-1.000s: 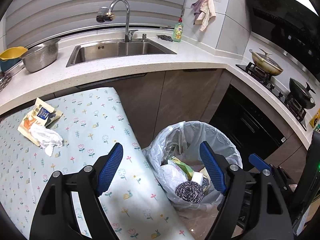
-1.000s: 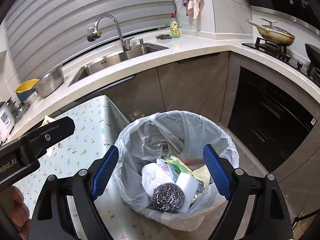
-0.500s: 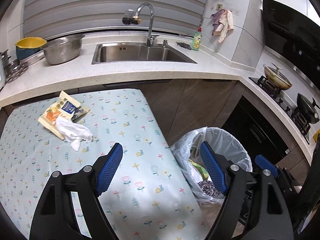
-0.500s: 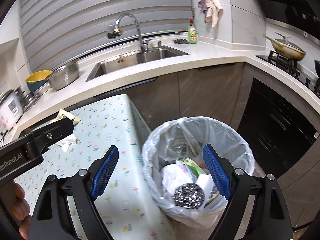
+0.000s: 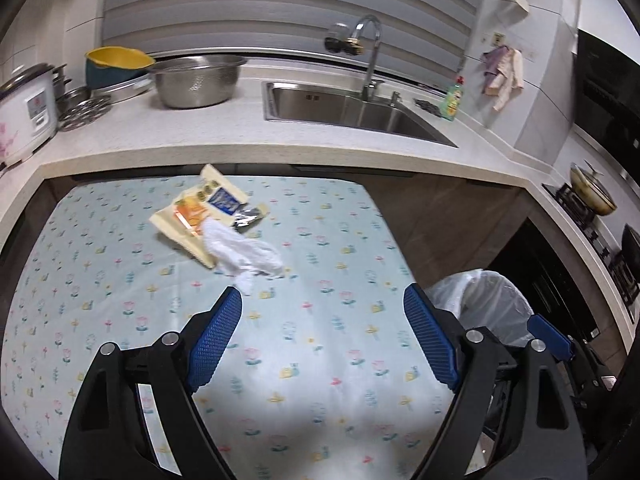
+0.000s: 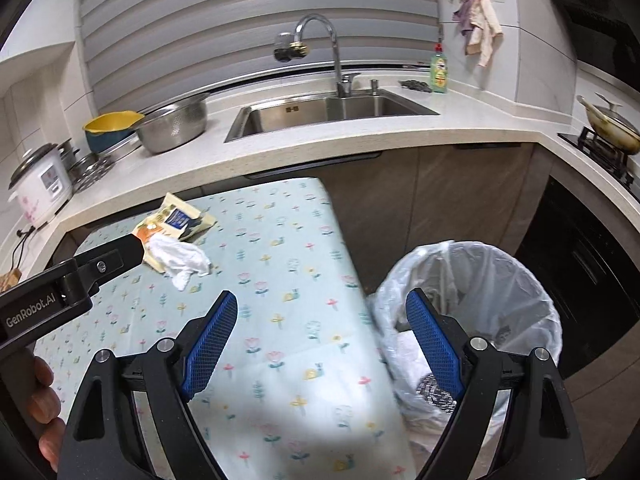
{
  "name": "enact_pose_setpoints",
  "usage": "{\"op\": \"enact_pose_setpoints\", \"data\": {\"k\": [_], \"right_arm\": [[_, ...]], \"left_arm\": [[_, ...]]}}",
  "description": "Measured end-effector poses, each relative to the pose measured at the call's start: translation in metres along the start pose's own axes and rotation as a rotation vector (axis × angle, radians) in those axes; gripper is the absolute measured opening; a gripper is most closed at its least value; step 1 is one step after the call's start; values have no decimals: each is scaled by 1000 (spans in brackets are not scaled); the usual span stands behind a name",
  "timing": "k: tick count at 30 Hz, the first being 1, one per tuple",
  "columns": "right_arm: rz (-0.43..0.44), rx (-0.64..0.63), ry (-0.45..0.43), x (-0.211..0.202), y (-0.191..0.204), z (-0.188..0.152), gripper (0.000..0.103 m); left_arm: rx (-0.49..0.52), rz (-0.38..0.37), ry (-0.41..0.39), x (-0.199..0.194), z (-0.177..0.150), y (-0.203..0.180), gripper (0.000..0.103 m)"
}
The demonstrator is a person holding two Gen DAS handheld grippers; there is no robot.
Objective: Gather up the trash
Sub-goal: 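Move both tools back over the table toward the yellow snack bag, then grasp the yellow snack bag with the left gripper while the right gripper grasps the white cloth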
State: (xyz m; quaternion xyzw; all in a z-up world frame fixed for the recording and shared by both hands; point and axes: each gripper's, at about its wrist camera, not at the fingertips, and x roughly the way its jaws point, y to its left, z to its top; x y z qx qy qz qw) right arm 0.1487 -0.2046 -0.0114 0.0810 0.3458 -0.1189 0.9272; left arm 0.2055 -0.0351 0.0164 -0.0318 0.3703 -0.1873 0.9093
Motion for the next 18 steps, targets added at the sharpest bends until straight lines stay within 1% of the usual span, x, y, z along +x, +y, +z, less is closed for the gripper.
{"op": "enact_pose_setpoints", "data": {"k": [4,8,11,15,18], "right_arm": [[34,-32,20,13,30,-1,83],[70,-60,47,31,61,-1,83],[98,-81,71,47,85,-1,83],[120,-106,97,72,112,-1,83],[135,-109,117,95,130,2,83]], "left_arm": [[-27,41,0,1,2,32,79],[-53,88,0,4,3,69,83],[-74,119,5,9,6,97,83],[-92,154,13,21,11,129,83],[-91,174,23,34,16,145,84]]}}
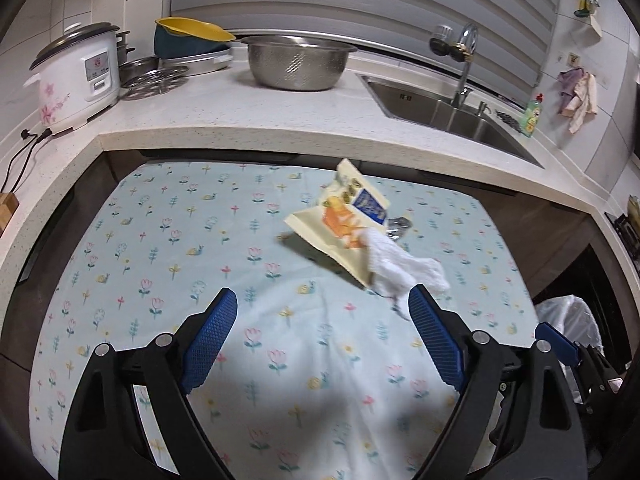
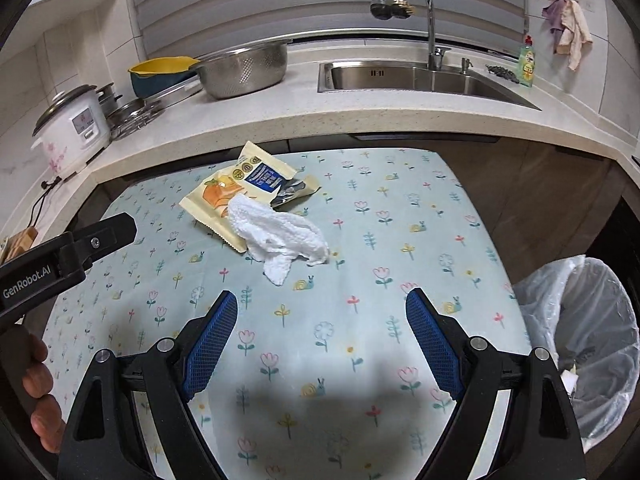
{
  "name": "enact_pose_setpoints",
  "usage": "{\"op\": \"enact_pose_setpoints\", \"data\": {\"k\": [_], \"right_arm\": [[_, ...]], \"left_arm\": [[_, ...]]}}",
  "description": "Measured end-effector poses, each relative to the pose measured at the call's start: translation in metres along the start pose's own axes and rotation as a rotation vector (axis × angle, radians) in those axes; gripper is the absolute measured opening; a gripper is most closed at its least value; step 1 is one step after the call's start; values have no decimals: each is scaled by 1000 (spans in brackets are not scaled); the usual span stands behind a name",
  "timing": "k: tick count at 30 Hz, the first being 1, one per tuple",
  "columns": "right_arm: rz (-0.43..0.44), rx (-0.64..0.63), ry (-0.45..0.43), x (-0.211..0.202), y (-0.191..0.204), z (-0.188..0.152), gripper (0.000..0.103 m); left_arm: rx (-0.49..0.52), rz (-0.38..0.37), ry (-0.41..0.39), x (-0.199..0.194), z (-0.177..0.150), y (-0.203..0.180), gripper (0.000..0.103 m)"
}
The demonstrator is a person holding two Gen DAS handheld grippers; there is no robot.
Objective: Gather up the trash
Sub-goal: 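Grasp the yellow snack bag with the left gripper while the right gripper grasps the white cloth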
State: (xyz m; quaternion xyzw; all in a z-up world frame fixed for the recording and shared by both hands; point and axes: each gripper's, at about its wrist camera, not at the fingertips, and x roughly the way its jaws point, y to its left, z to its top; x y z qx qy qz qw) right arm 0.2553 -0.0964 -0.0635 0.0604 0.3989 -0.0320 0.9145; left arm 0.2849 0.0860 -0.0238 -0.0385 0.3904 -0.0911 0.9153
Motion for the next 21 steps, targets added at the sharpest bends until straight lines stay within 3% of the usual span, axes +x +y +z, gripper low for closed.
{"op": "enact_pose_setpoints", "data": {"k": [15,21], "right_arm": [[57,27,55,98,18,38,83],[78,28,62,113,15,35,59]], "left_arm": [[-29,-13,60,101,38,14,91],[-51,-23,88,142,47,10,91]]}}
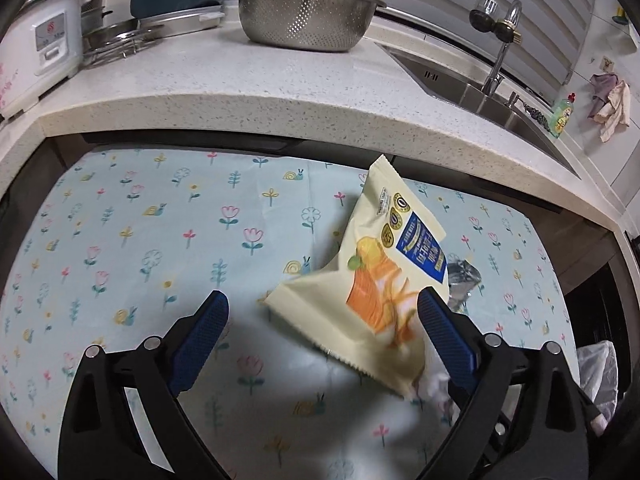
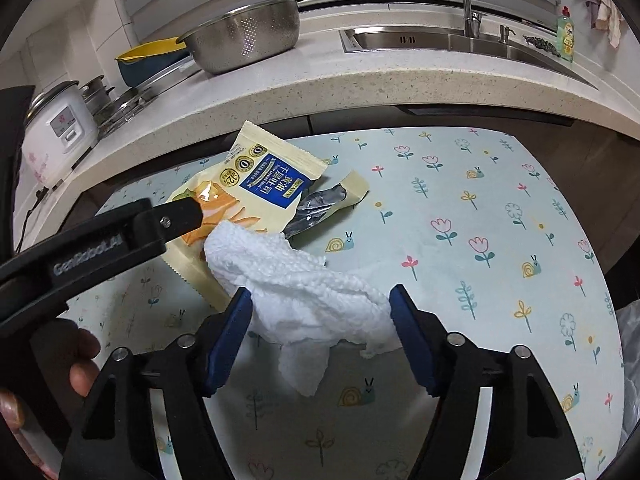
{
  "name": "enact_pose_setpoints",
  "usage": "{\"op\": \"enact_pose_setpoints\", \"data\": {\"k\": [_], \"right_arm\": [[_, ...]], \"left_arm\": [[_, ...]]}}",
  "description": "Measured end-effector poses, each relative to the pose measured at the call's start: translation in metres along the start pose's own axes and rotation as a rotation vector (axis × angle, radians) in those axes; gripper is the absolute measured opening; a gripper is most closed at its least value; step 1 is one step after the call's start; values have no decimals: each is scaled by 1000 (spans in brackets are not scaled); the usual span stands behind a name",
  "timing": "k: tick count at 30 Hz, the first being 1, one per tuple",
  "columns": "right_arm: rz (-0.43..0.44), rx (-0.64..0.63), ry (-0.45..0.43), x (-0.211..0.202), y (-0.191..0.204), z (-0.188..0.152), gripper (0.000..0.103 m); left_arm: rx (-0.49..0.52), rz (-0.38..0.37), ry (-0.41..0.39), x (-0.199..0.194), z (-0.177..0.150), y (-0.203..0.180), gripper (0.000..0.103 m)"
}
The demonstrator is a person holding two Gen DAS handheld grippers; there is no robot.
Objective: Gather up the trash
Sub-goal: 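Grasp the yellow snack bag with the left gripper while the right gripper grasps the white cloth, then carry the snack bag and cloth over the trash bin and open both grippers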
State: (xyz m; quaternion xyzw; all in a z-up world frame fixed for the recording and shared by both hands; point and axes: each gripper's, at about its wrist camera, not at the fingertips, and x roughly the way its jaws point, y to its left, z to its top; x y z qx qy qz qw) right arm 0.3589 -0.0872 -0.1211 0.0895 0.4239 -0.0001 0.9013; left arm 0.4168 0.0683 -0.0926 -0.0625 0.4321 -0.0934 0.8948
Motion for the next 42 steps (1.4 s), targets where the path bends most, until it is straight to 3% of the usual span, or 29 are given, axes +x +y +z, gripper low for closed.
{"op": "enact_pose_setpoints", "data": {"k": [2,4,5,8,9,14,30,42], "right_arm": [[4,2,3,1,-3,-1,47],[9,9,3,0,-6,-2,38],[12,14,1,-1,-8,-3,31],[14,25,2,-5,-12,-5,18],[13,29,1,-7,-14,-6,15],[-3,58,-9,-26,-24,-13,10],[-56,161,-97,-159,-69,-66,10],[-108,251,-146,-242,-110,-125,10]], "left_arm": [[2,-12,1,7,2,-2,87],[15,-16,8,13,2,-7,76],[21,-24,19,16,2,-9,64],[22,-43,25,16,1,-12,53],[31,-39,18,13,0,-15,41],[65,-27,2,-8,-6,-25,26],[106,-81,-66,-137,-61,-69,23],[153,-140,-59,-196,-121,-108,23]]}}
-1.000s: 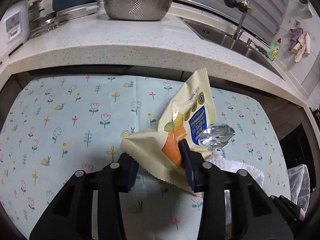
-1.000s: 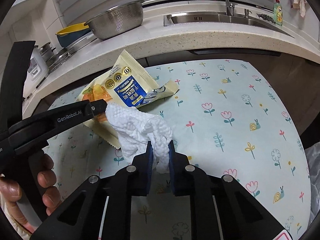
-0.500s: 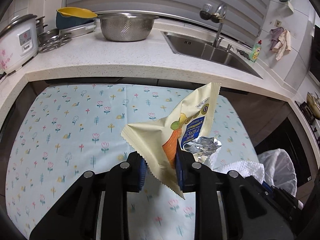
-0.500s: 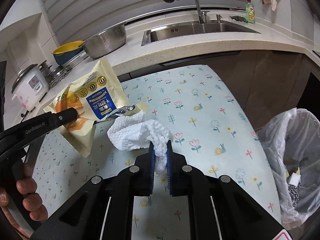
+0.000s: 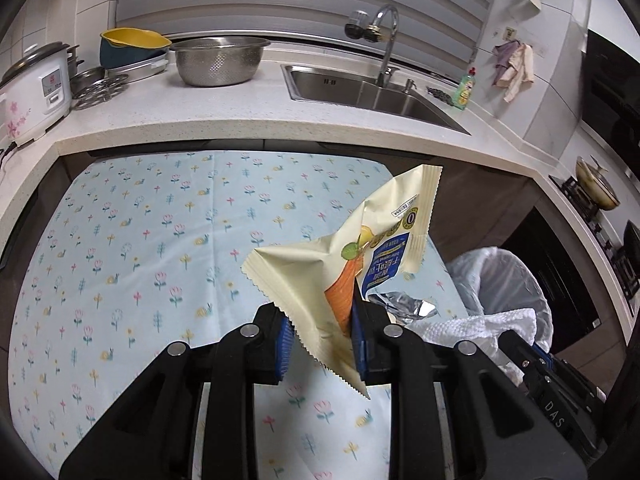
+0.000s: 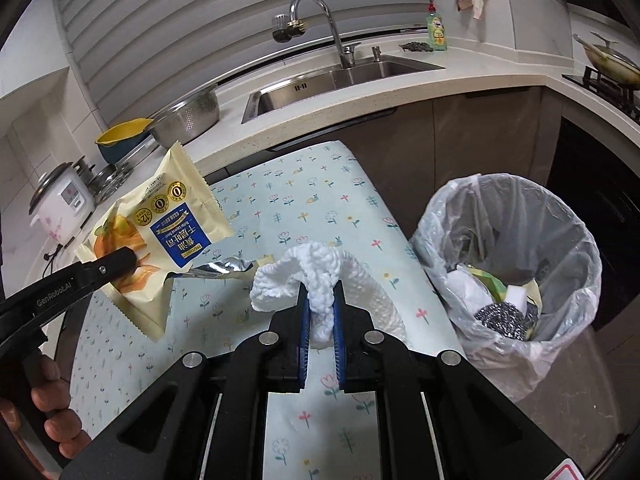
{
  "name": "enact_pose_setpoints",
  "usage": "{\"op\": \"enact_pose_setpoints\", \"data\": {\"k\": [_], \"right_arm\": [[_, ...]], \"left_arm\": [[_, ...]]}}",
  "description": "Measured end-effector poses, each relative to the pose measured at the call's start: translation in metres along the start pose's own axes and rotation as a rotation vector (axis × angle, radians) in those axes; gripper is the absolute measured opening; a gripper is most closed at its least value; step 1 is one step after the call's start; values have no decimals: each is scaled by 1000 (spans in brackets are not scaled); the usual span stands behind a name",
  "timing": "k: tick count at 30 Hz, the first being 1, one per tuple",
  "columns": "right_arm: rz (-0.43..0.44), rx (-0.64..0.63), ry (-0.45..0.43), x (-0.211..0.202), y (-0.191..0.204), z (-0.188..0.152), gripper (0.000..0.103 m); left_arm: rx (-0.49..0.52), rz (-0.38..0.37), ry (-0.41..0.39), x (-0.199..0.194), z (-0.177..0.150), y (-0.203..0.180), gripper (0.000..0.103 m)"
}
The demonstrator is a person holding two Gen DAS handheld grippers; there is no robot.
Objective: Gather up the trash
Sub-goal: 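Carry the snack bag and cloth over the trash bin and open both grippers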
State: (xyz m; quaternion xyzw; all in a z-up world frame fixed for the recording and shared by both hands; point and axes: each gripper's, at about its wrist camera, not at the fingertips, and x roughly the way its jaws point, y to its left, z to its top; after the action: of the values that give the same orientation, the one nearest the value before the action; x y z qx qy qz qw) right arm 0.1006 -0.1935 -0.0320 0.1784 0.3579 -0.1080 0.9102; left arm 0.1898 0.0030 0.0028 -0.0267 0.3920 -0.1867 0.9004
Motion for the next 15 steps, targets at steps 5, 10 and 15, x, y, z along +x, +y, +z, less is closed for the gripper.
{"op": "enact_pose_setpoints", "data": {"k": [5,10,15], "right_arm": [[-20,24,-16,-23,-20,-11,10],[-36,49,-37,-44,-38,-18,10],[-53,74,-64,-61,-55,-19,10]], "left_arm": [[29,-23,9,-12,-16,-21,23],[57,-41,8,-23,-28,-40,24],[83,-59,1,-31,-33,-58,24]]}}
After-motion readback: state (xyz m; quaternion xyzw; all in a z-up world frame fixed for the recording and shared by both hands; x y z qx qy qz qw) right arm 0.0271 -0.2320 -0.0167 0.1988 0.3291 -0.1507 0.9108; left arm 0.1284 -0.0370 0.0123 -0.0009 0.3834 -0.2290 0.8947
